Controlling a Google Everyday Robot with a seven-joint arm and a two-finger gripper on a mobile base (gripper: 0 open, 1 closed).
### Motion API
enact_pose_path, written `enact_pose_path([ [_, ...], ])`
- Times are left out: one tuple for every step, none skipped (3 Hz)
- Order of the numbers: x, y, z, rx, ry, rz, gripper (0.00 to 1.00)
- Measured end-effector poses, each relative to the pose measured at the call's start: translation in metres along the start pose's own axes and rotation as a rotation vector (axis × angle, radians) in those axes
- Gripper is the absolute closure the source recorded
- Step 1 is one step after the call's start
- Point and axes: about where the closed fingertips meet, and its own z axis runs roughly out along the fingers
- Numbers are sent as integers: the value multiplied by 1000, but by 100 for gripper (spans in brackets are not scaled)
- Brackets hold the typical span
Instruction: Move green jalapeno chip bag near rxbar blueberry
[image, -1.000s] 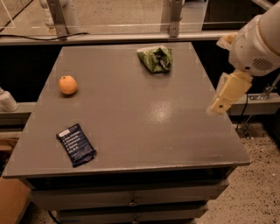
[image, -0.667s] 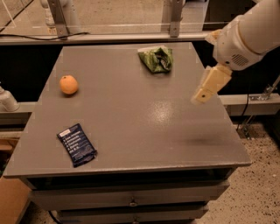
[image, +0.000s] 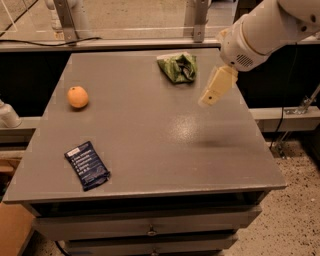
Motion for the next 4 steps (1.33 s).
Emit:
enact_pose_path([
  [-1, -15, 18, -5, -53, 20, 0],
  [-4, -43, 54, -9, -137, 79, 0],
  [-9, -75, 98, -12, -227, 155, 0],
  [-25, -95, 138, -9, -287, 210, 0],
])
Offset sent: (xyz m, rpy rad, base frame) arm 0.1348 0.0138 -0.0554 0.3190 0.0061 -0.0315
